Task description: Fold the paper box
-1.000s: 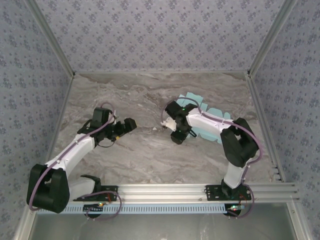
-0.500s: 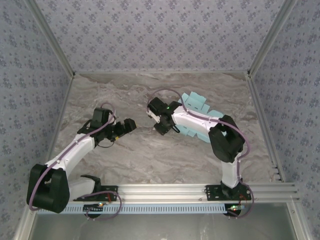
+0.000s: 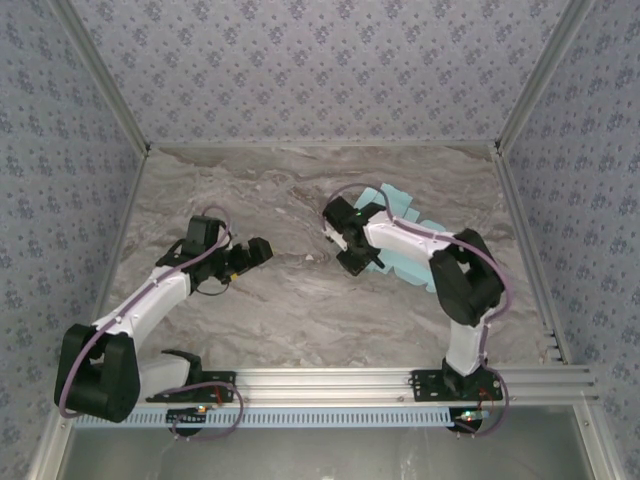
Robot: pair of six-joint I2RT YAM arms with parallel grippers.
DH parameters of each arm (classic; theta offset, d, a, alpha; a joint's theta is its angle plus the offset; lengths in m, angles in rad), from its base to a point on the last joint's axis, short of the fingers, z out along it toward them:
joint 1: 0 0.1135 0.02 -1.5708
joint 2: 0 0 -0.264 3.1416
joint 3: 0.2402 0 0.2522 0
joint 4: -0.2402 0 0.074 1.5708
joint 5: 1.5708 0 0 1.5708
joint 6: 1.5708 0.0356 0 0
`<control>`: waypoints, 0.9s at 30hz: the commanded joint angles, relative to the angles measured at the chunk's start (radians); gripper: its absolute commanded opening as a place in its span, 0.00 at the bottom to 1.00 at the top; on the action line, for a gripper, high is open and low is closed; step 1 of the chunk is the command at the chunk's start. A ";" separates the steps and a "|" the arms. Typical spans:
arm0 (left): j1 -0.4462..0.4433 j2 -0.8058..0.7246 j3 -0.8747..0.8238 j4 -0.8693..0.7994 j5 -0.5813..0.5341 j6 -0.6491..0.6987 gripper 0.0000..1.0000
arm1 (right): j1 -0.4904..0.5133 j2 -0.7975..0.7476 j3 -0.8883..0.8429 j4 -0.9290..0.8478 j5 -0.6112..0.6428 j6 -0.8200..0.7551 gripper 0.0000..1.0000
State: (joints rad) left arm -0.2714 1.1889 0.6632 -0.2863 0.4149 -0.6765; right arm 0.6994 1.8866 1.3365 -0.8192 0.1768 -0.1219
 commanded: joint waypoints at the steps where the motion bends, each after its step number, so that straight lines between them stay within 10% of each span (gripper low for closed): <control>1: -0.008 -0.002 0.015 -0.008 -0.014 -0.006 0.99 | 0.021 0.036 0.002 -0.012 0.031 0.048 0.30; 9: -0.008 -0.016 0.002 -0.006 -0.031 -0.010 0.99 | 0.154 0.064 0.160 0.072 -0.006 0.717 0.00; 12: -0.008 -0.003 0.000 0.009 -0.024 -0.017 0.99 | 0.201 0.026 0.132 0.212 -0.015 0.920 0.00; 14: -0.012 0.008 0.003 0.029 0.005 -0.014 0.99 | 0.216 0.043 0.186 0.214 -0.040 1.011 0.17; 17: -0.023 0.012 0.011 0.042 0.018 -0.008 0.99 | 0.221 0.045 0.213 0.302 -0.126 1.030 0.37; 23: -0.059 0.026 0.016 0.082 0.013 -0.001 0.99 | 0.126 -0.103 0.075 0.477 -0.374 0.991 0.42; 27: -0.150 0.106 0.081 0.090 -0.052 0.044 0.99 | 0.034 -0.267 -0.025 0.353 -0.245 0.864 0.42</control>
State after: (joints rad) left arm -0.3767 1.2465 0.6769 -0.2241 0.3943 -0.6735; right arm 0.7853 1.7576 1.3567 -0.4191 -0.1051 0.8127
